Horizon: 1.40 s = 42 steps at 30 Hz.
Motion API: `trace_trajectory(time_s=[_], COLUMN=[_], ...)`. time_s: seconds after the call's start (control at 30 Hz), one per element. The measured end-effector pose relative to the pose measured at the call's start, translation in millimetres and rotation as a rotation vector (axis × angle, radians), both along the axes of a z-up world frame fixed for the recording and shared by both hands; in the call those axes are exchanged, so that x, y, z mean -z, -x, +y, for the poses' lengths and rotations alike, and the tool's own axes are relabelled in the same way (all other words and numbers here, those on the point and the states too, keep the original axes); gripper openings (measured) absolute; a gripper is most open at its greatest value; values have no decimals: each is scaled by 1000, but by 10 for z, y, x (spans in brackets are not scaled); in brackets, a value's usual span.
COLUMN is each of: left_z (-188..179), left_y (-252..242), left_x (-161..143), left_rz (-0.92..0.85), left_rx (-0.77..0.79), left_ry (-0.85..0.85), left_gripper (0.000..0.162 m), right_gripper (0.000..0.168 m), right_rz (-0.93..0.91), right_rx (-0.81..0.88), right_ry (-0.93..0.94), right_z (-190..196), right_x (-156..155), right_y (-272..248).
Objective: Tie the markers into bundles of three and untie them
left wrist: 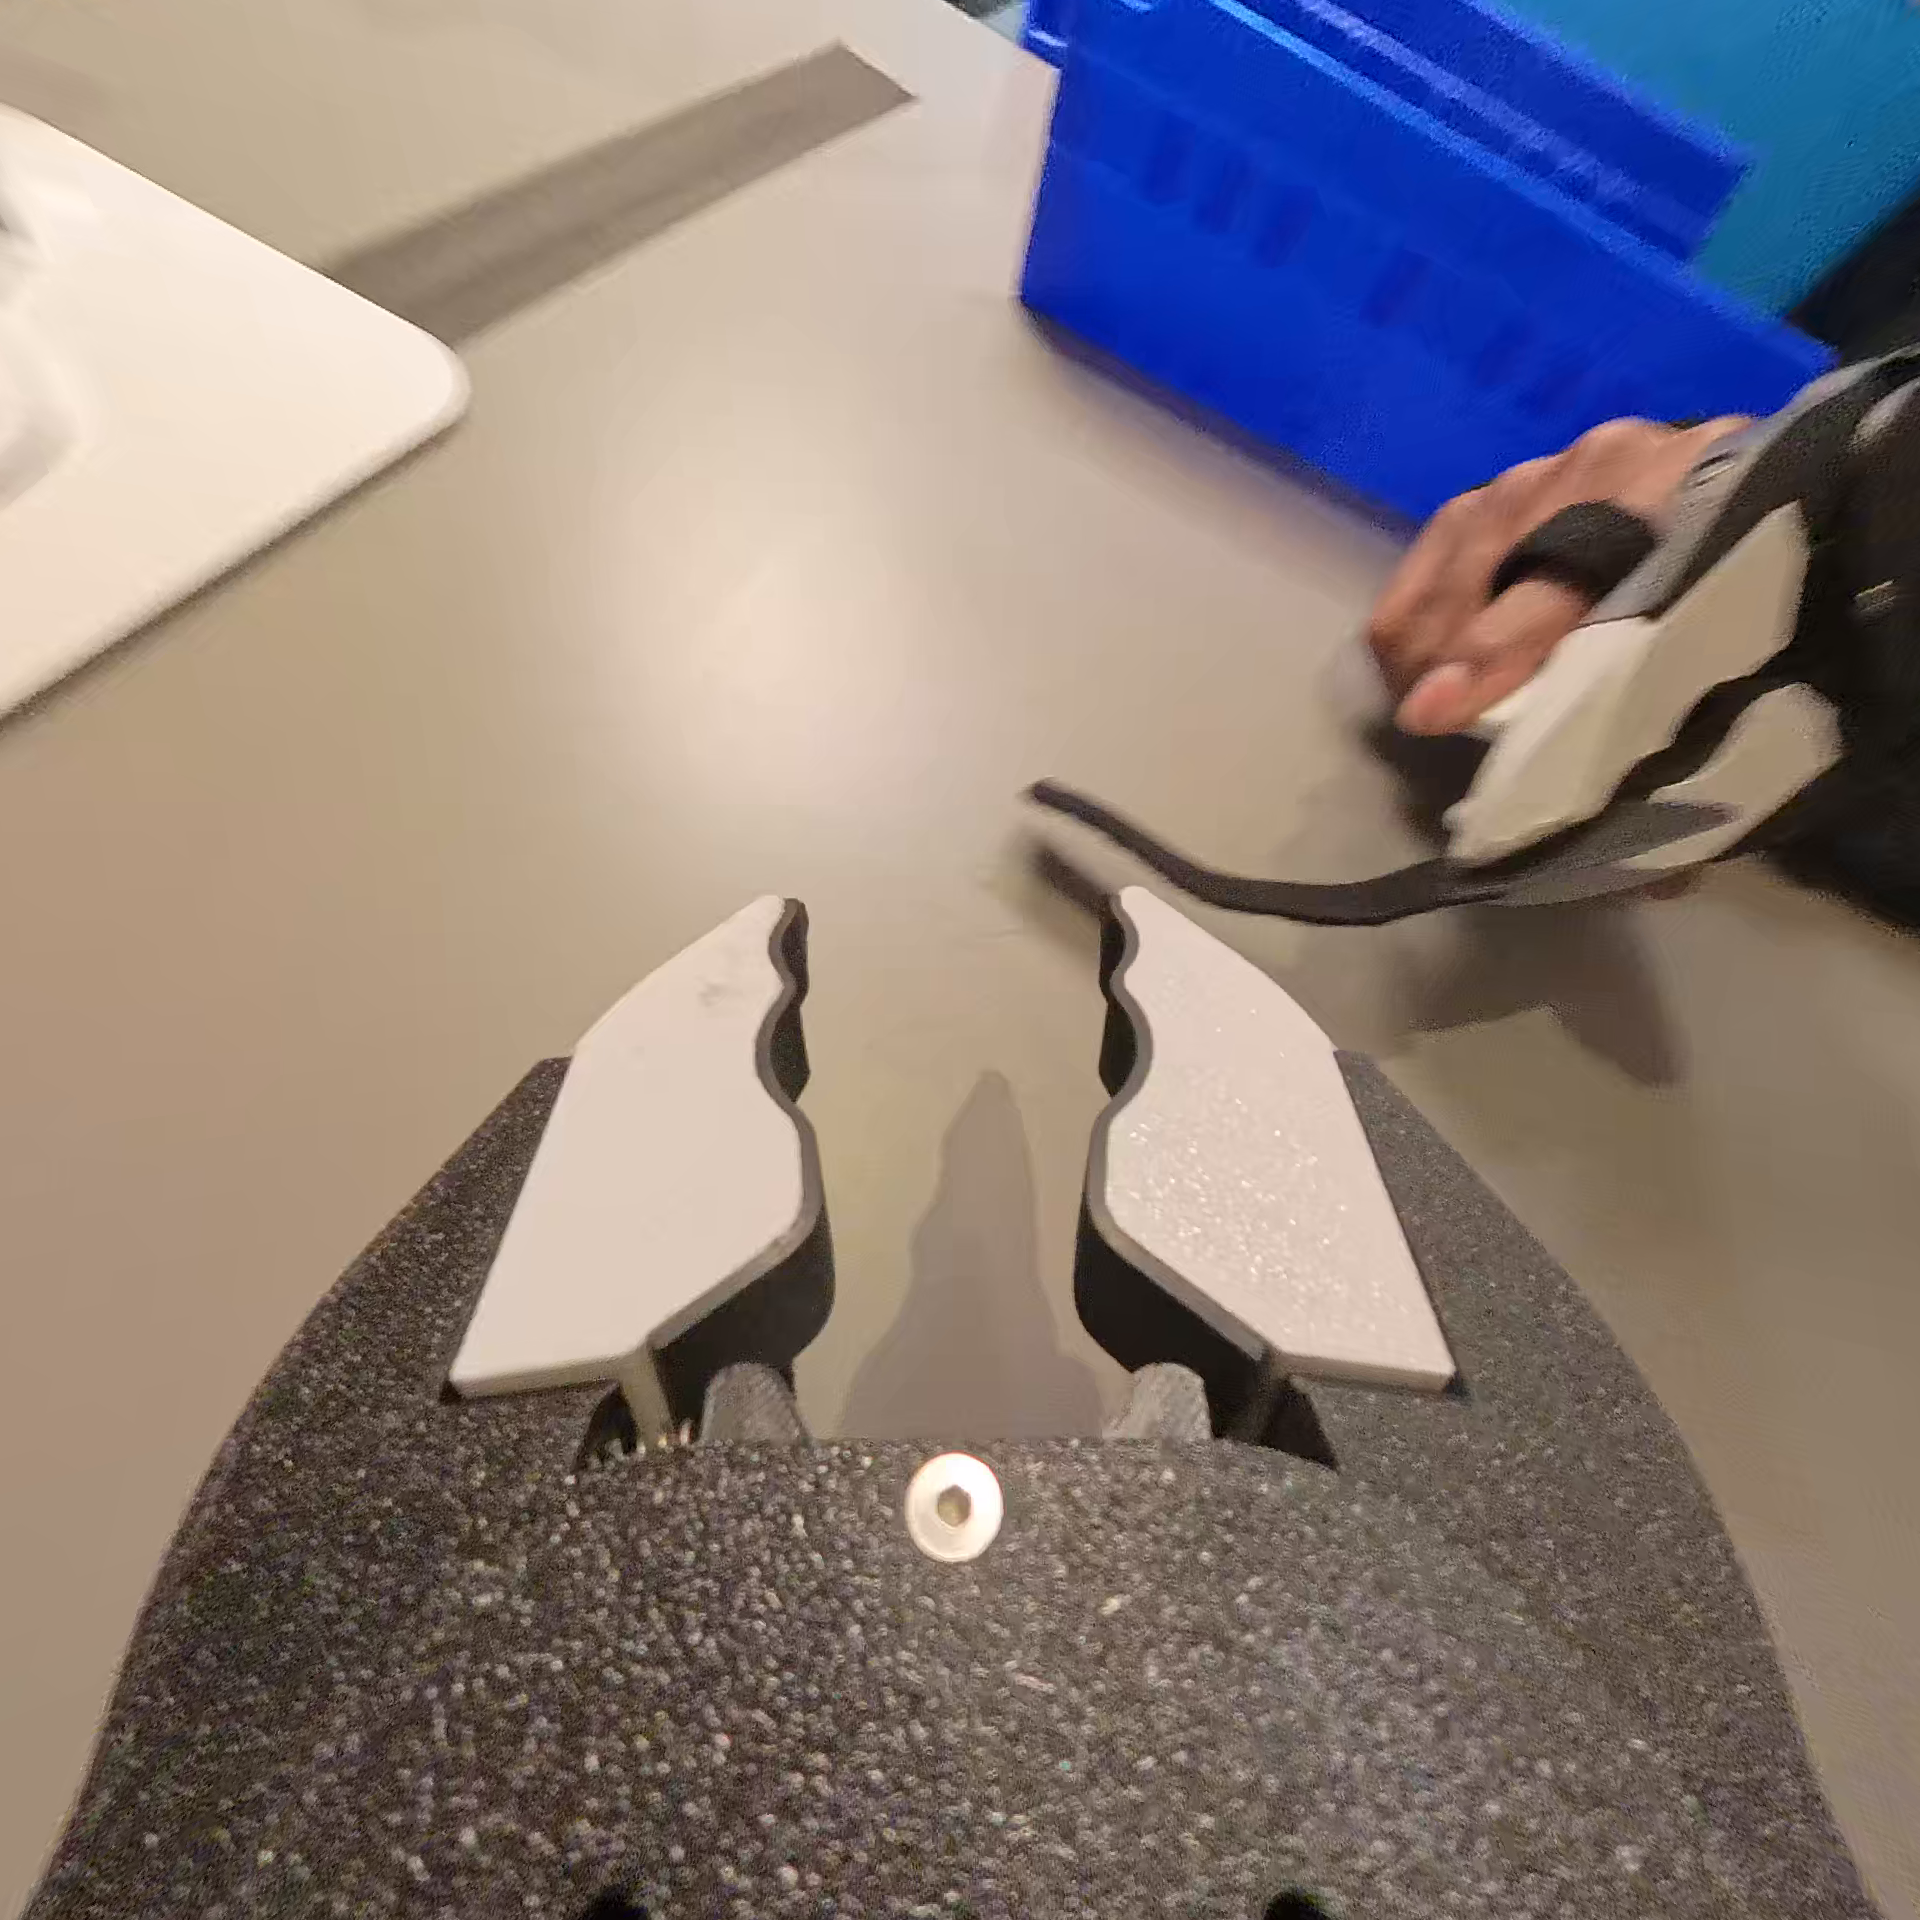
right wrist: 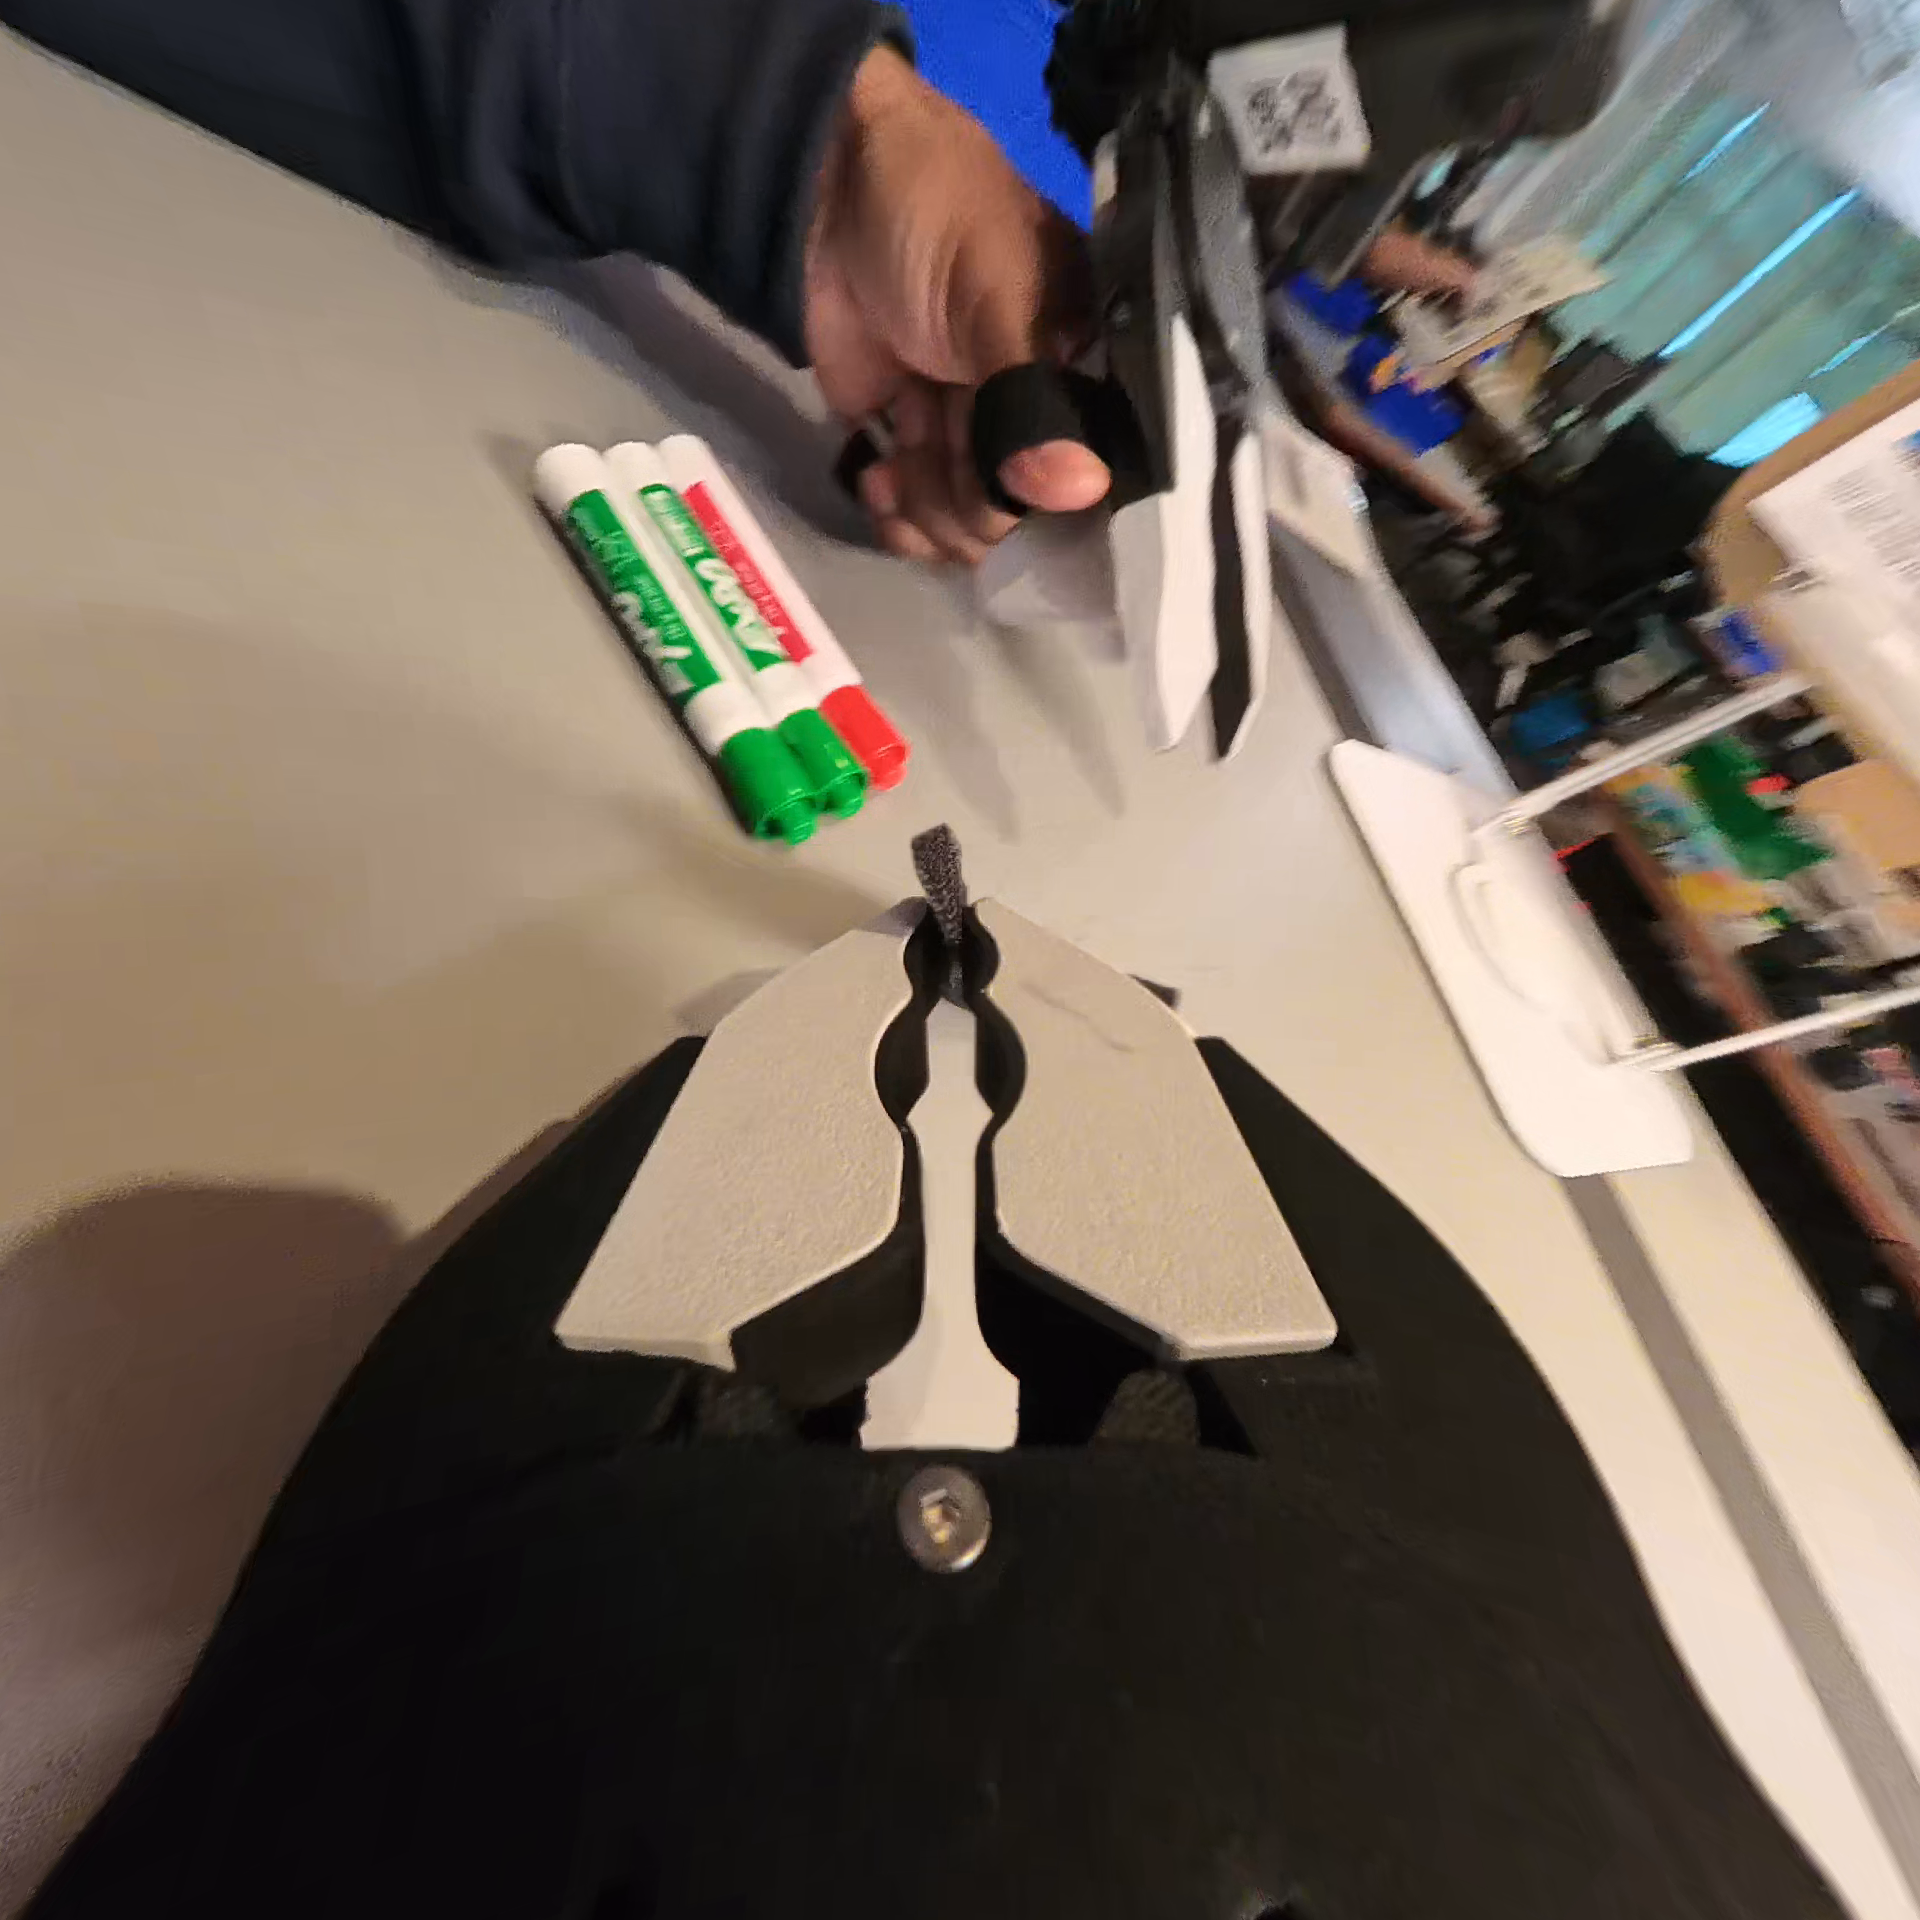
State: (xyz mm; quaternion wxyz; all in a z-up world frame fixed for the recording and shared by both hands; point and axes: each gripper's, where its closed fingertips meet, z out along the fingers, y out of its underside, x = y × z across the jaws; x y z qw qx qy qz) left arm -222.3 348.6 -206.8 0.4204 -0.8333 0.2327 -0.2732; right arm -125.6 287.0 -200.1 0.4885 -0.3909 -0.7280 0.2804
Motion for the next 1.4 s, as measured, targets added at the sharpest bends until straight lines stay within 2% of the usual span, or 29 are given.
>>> trace_trajectory(time_s=[0.1, 0.27, 0.33, 0.67, 0.9, 1.03, 1.23, 1.3, 1.4], left_z=[-13, -175, -238, -260, -266, -278, -275, -274, -278], left_y=[204, 355, 397, 405, 387, 366, 384, 388, 379], left_x=[19, 107, 166, 136, 163, 190, 174, 171, 194], left_rz=[70, 104, 115, -45, -98, -100, -131, -137, -116], left_rx=[-61, -91, -97, -56, -27, -8, -13, -15, -14], left_ry=[-60, -40, -31, 36, 96, 123, 132, 133, 137], left_gripper=[52, 52, 53, 52, 51, 51, 51, 50, 50], right_gripper=[4, 24, 27, 35, 35, 34, 31, 31, 36], right_rz=[-87, -152, -163, -214, -285, -338, -321, -274, -160], right_rx=[-63, -112, -123, -117, 18, 223, 491, 497, 337], right_ry=[74, 168, 186, 200, 135, 56, 135, 207, 396], right_z=[-102, -202, -220, -176, 122, 475, 896, 892, 574], right_x=[79, 156, 169, 196, 328, 445, 427, 339, 84], right_y=[-75, -105, -115, -188, -249, -255, -329, -313, -169])
